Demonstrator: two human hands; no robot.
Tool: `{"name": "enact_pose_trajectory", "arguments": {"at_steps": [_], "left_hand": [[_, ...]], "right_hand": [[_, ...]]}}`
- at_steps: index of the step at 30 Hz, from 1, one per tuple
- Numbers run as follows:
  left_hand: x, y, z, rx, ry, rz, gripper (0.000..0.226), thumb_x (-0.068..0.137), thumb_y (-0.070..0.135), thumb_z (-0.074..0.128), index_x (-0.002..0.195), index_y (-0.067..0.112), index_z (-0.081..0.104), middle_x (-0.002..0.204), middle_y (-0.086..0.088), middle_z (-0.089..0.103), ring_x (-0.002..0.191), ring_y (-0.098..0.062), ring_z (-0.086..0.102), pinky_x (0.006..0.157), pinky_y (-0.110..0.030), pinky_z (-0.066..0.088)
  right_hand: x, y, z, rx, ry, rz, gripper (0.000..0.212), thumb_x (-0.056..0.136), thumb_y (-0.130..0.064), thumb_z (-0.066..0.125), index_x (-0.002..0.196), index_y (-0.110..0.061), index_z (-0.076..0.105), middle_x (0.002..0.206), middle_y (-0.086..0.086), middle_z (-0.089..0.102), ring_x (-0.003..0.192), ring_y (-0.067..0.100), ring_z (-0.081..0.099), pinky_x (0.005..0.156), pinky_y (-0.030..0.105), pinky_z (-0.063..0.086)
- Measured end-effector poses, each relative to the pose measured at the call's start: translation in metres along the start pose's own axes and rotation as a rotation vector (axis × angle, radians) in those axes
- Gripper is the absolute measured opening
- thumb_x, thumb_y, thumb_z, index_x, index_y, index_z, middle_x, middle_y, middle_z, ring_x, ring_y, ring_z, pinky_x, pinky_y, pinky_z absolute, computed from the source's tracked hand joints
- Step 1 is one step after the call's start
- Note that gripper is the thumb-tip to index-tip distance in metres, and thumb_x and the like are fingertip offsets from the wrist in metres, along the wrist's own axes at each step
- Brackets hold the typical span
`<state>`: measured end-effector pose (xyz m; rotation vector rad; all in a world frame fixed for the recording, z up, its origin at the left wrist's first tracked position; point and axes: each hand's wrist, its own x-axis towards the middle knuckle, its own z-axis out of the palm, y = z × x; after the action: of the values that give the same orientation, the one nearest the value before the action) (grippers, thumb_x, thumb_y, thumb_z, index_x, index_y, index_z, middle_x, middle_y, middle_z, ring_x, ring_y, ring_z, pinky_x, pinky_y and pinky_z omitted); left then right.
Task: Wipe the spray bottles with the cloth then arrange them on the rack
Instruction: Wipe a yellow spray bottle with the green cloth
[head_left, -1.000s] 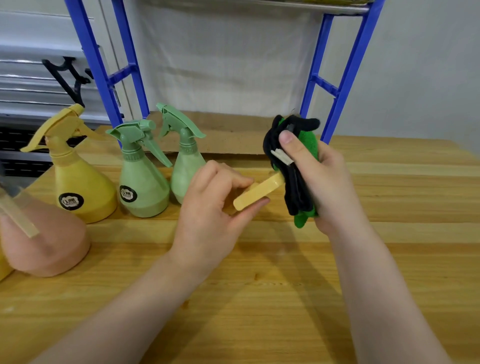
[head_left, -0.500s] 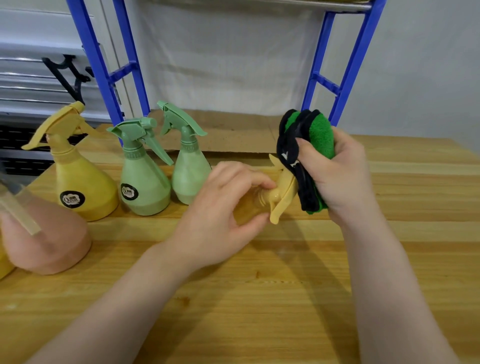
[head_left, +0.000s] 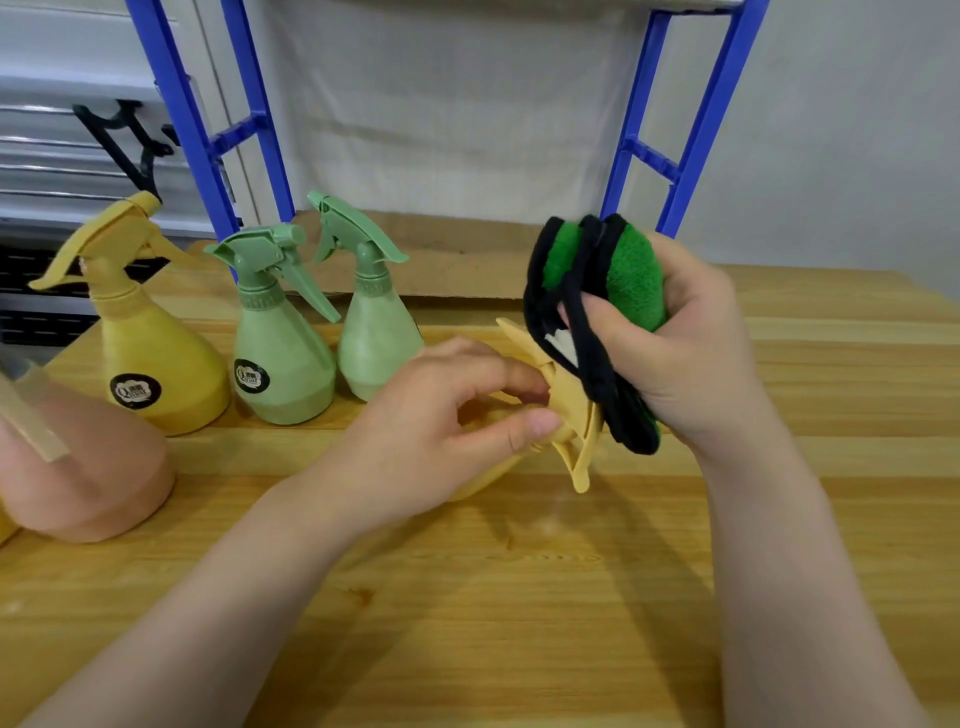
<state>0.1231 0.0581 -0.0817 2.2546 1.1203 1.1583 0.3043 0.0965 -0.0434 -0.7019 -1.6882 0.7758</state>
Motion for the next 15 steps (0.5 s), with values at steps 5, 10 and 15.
{"name": "enact_pose_trajectory", "arguments": {"at_steps": [5,10,15], "left_hand": [[-0.0007,-0.006,-0.0017,-0.127,-0.034,-0.055,0.016,0.078,0.055,0.062,0.092,0.047,0.065,0.096,0.018,0.064,0.102,-0.008,0.06,0.089,-0.021,0.045],[0.0001,-0.0079,0.0044,-0.199,0.065,-0.06,0.006,0.078,0.049,0.065,0.084,0.049,0.063,0.091,0.027,0.063,0.094,-0.001,0.059,0.085,-0.013,0.04],[0.0025,-0.0086,0.0066,-0.334,0.206,-0.089,0.009,0.08,0.045,0.065,0.088,0.042,0.067,0.088,0.018,0.067,0.089,-0.007,0.06,0.082,-0.027,0.045]], "right_hand": [[0.0008,0.0031,0.0052,0.036,0.004,-0.019,0.016,0.084,-0.011,0.071,0.096,-0.02,0.066,0.084,0.0,0.067,0.076,0.013,0.062,0.068,0.032,0.053],[0.0006,-0.0021,0.0097,0.027,0.108,-0.061,0.011,0.092,-0.018,0.063,0.087,-0.028,0.062,0.074,-0.023,0.064,0.072,-0.006,0.058,0.064,0.013,0.046],[0.0005,-0.0032,0.005,0.288,0.428,0.044,0.058,0.07,-0.074,0.067,0.102,-0.025,0.072,0.101,0.001,0.07,0.101,0.021,0.062,0.087,0.036,0.045]]}}
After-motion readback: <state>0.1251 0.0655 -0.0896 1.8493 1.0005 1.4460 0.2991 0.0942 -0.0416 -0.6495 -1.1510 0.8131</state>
